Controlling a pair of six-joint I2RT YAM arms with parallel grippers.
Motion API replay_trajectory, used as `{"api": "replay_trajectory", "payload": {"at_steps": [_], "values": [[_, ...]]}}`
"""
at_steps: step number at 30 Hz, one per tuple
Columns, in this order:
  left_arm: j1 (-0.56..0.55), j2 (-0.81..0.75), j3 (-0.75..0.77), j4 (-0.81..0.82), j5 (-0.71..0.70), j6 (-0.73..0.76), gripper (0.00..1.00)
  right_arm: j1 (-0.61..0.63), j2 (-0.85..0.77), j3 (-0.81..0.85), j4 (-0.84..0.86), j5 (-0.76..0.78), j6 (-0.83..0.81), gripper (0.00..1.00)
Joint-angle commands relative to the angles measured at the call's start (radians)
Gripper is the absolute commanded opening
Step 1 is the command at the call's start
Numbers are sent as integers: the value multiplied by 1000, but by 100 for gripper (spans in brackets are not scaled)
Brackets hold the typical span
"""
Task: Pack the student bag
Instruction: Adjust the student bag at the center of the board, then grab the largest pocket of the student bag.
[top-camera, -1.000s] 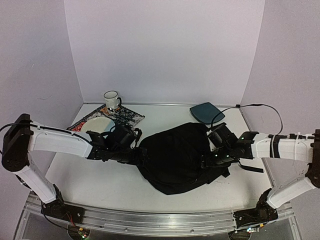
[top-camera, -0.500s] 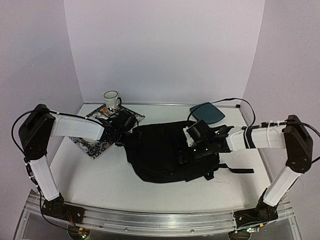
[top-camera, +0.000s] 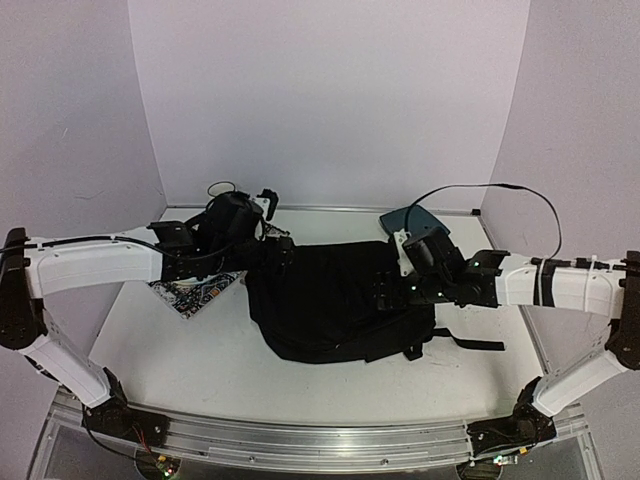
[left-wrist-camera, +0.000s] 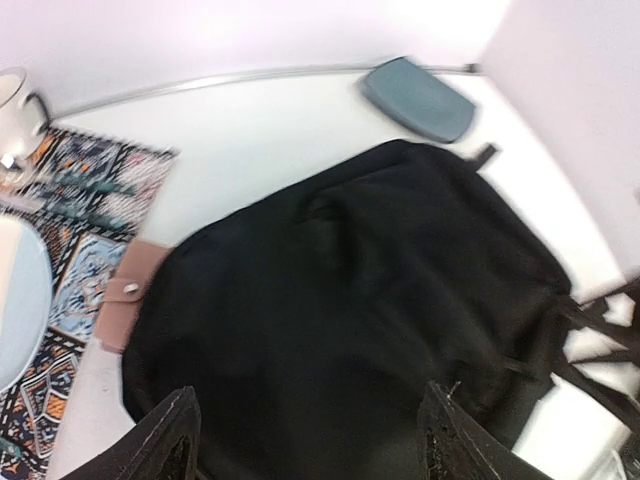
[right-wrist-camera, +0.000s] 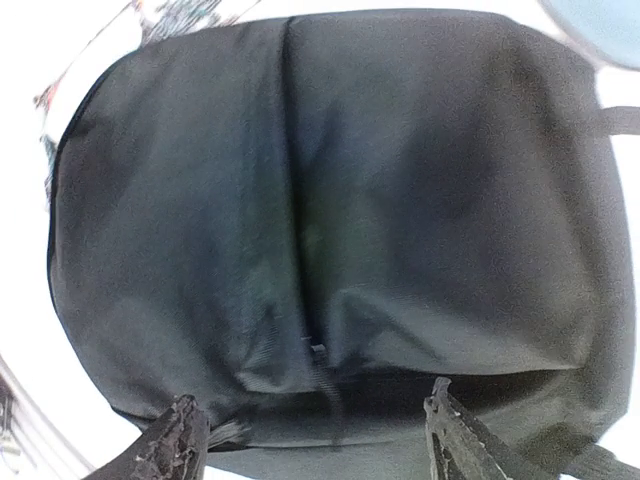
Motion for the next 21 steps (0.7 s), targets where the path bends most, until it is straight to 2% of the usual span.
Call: {"api": "replay_trajectory", "payload": {"at_steps": [1, 4, 8, 16, 21], "values": [[-79, -25, 7, -43, 15, 12, 74, -21, -9, -44, -66, 95, 12, 75], [-117, 26, 38, -45, 83, 3, 73, -22, -3, -49, -66, 104, 15, 75], [-156, 145, 100, -46, 205, -14, 65, -22, 7, -54, -66, 111, 19, 75], [-207, 329, 221, -69, 337, -10, 53, -21, -1, -75, -54, 104, 28, 75], [-211, 399, 267, -90, 383, 1, 52, -21, -6, -82, -47, 101, 28, 75]]}}
